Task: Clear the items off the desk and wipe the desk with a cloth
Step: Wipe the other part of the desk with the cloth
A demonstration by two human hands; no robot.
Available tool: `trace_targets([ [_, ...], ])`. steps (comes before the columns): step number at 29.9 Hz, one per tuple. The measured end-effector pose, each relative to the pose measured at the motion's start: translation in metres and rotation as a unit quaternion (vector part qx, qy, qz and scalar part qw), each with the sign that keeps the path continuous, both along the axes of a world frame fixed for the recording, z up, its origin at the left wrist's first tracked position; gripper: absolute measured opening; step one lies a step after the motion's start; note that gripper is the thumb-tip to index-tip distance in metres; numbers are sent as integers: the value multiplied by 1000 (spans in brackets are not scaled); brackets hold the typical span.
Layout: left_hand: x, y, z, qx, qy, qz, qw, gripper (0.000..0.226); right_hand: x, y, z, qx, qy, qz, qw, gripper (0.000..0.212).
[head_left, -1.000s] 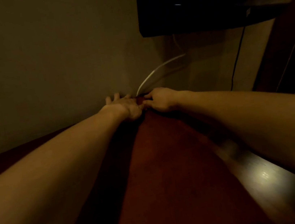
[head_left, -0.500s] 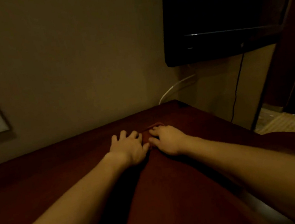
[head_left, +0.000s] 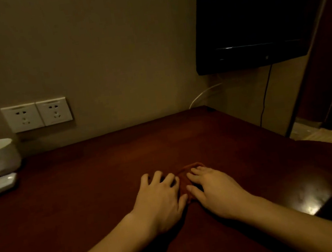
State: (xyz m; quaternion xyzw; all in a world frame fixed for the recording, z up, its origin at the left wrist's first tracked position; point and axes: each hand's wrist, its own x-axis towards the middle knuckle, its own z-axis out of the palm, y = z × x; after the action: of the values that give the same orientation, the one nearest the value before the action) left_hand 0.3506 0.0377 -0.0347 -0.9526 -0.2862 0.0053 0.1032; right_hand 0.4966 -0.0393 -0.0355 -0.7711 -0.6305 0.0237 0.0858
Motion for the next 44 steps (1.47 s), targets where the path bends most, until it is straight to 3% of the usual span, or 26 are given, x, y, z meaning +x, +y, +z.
trace_targets([
  [11, -66, -86, 5, 5, -6, -52, 999, 72, -59, -98, 2, 27, -1, 12, 1000, 55],
  [17, -102, -119, 3, -21, -44, -73, 996, 60, -76, -136, 1, 49, 15, 51, 997, 64],
  [21, -109, -127, -21, 30, -80, -100, 991, 63, -85, -147, -7, 58, -9, 45, 997, 64],
  [26, -117, -129, -37, 118, -117, -140, 976, 42, -85, -151, -25, 104, -93, 98, 985, 74],
  [27, -119, -131, -36, 117, -123, -143, 975, 39, -86, -150, -31, 105, -117, 106, 982, 70],
  [29, -120, -133, -34, 92, -127, -154, 976, 36, -89, -149, -38, 109, -144, 135, 974, 38],
  [30, -122, -133, -31, 64, -123, -155, 978, 36, -90, -149, -34, 110, -148, 140, 973, 36],
  [33, -133, -130, -12, -55, -110, -131, 984, 33, -88, -150, -22, 103, -77, 184, 975, 42],
  [35, -139, -128, 10, -86, -115, -95, 985, 30, -88, -149, -8, 121, -45, 196, 972, 44],
  [37, -148, -123, 32, -132, -164, -49, 976, 26, -92, -147, 6, 160, 30, 185, 969, 46],
  [39, -157, -120, 45, -242, -242, -38, 939, 20, -99, -144, 24, 198, 161, 156, 954, 35],
  [42, -165, -107, 54, -300, -351, -33, 887, 16, -102, -130, 46, 166, 387, 99, 902, 18],
  [44, -169, -95, 56, -354, -336, 16, 873, 8, -96, -115, 51, 123, 398, 78, 906, 3],
])
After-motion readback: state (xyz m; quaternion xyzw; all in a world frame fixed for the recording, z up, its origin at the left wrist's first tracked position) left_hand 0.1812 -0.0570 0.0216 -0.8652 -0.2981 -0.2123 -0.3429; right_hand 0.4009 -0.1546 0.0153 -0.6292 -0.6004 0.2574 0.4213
